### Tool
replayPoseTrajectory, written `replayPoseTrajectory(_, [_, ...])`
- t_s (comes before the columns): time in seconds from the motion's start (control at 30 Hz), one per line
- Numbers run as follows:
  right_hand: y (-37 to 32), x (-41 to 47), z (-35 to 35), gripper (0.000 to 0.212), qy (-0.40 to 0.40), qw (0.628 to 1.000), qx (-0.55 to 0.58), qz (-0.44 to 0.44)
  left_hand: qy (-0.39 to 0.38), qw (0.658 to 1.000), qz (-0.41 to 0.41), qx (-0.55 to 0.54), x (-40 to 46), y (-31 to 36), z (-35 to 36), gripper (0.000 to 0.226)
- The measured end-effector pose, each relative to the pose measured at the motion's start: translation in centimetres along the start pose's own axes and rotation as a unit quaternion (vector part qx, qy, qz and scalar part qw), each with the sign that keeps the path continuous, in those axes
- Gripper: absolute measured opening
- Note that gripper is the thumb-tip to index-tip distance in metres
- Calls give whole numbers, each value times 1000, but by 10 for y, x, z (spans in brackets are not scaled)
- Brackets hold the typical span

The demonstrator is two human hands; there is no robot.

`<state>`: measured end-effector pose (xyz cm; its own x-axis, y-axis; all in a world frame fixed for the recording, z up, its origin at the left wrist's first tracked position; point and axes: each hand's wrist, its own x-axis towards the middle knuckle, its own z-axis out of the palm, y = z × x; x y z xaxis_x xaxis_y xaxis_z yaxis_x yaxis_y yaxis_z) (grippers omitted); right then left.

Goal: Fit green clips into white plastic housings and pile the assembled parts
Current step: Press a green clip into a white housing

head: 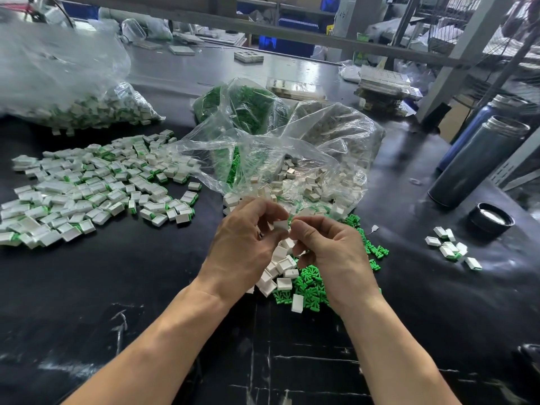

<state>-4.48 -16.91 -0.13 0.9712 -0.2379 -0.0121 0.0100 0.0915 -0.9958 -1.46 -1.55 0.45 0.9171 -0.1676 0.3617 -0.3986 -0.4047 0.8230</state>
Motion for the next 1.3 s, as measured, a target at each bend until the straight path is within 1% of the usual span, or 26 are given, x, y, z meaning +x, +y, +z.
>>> replayPoseTrajectory(0.1, [-1, 0, -1, 5, -13, 1000, 10, 15, -7, 1000, -5, -17, -1, 0, -1, 26])
replayPoseTrajectory(0.27, [-3, -1, -1, 6, -12, 999, 31, 31, -13, 998, -25, -49, 0, -2, -1, 24])
replayPoseTrajectory(0.37, [-3, -2, 0, 9, -20, 998, 44, 41, -21, 992, -50, -115, 2, -2, 1, 22])
replayPoseTrajectory(0.53, [-5, -1, -2, 9, -3, 1000, 20, -9, -34, 964, -76, -253, 4, -2, 1, 19])
replayPoseTrajectory(0.6, [-5, -2, -2, 7, -6, 1000, -4, -29, -28, 956, -86, -279, 5, -2, 1, 19])
replayPoseTrajectory(0.67, [-4, -2, 0, 12, -2, 997, -44, -56, -24, 949, -101, -297, 6, -2, 0, 16])
replayPoseTrajectory(0.9, [-2, -5, 6, 21, 23, 988, -103, -108, -35, 950, -123, -284, 7, -5, -3, 8])
replayPoseTrajectory(1.07, [-2, -10, 9, 14, 30, 979, -156, -125, -31, 962, -105, -249, 4, -3, -1, 8])
replayPoseTrajectory(1.2, [-6, -12, 11, 20, 28, 988, -101, -115, -20, 961, -104, -257, 4, -3, 1, 9])
replayPoseTrajectory(1.3, [-6, -12, 10, 18, 21, 991, -71, -115, -21, 953, -115, -280, 5, -2, 3, 8])
